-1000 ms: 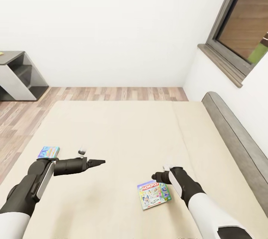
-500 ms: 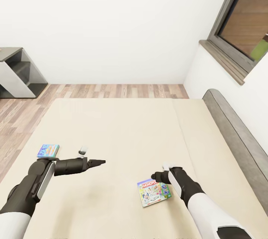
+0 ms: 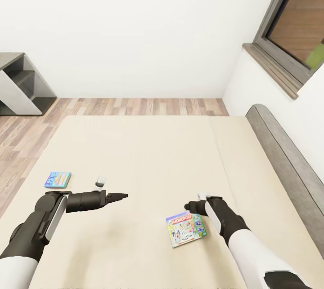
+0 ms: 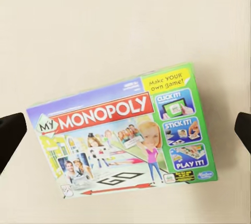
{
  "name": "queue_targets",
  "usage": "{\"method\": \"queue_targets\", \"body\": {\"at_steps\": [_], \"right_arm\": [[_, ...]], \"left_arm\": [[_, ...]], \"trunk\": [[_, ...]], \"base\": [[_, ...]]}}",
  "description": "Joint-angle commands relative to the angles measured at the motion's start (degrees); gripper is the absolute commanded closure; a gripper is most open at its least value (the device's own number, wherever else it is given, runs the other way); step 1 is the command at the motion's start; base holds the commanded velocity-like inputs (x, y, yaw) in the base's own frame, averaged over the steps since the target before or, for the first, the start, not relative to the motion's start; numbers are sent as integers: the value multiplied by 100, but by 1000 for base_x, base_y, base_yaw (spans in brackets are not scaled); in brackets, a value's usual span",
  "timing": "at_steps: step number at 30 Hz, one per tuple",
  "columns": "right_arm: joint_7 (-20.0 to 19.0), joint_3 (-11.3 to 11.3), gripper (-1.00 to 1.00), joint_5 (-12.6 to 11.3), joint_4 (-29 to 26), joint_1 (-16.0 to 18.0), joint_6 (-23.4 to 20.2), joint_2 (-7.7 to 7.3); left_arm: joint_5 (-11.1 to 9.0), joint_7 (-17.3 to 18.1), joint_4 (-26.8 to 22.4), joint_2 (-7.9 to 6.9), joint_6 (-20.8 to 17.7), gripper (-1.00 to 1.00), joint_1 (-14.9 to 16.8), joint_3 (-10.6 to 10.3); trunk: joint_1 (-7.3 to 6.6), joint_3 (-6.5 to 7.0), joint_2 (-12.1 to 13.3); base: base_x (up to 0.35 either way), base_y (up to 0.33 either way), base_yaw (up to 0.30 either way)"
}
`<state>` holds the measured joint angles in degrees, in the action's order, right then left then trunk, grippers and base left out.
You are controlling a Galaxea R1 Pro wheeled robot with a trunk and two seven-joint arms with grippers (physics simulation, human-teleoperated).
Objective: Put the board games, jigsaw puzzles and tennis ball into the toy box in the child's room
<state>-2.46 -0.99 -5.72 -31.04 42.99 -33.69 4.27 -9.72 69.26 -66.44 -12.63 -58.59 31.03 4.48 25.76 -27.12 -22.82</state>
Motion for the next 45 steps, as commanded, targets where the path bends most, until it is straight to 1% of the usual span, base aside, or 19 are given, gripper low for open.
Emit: {"method": "queue_targets", "body": {"at_steps": [1, 4, 9, 29, 36, 37, 40, 41, 43, 44, 45], "right_arm": [[18, -11, -100, -56, -60, 3, -28, -3], [24, -14, -100, -53, -242, 7, -28, -10], [26, -15, -100, -52, -307, 6, -25, -10], [35, -15, -100, -52, -324, 2, -16, -14], [30, -15, -100, -52, -317, 1, 87, -18], [31, -15, -100, -52, -316, 0, 93, -19], [30, -15, -100, -52, -316, 2, 107, -20], [30, -15, -100, -52, -317, 3, 111, -18], [31, -15, -100, -52, -318, 1, 113, -17], [31, -15, -100, -52, -320, 2, 114, -16], [30, -15, -100, -52, -321, 2, 115, -17]], "left_arm": [[-4, 13, -1, -1, -35, -100, 4, 1], [7, 10, -1, -2, -33, -100, 3, 1], [8, 9, -1, -2, -33, -100, 2, 0], [10, 9, -1, -2, -30, -100, 4, 0], [-40, 53, -37, -11, -49, -100, 2, 15], [-48, 77, -46, -13, -52, -100, 2, 14], [-96, 335, -86, -4, -77, -100, 4, 4], [-109, 542, -131, 4, -93, -100, 6, -10], [-115, 755, -228, 18, -105, -100, 7, -34], [-115, 929, -373, 33, -111, -100, 7, -66], [-112, 993, -444, 40, -110, -100, 7, -83]], "trunk": [[3, -18, -10], [3, -47, -10], [3, -94, -10], [3, -284, -10], [3, -350, -10], [3, -360, -10], [3, -388, -10], [3, -398, -10], [3, -417, -10], [3, -426, -10], [3, -436, -10]], "base": [[0, 0, 0], [0, 0, 0], [0, 0, 0], [0, 0, 0], [0, 0, 0], [0, 0, 0], [0, 0, 0], [0, 0, 0], [0, 0, 0], [0, 0, 0], [0, 0, 0]]}}
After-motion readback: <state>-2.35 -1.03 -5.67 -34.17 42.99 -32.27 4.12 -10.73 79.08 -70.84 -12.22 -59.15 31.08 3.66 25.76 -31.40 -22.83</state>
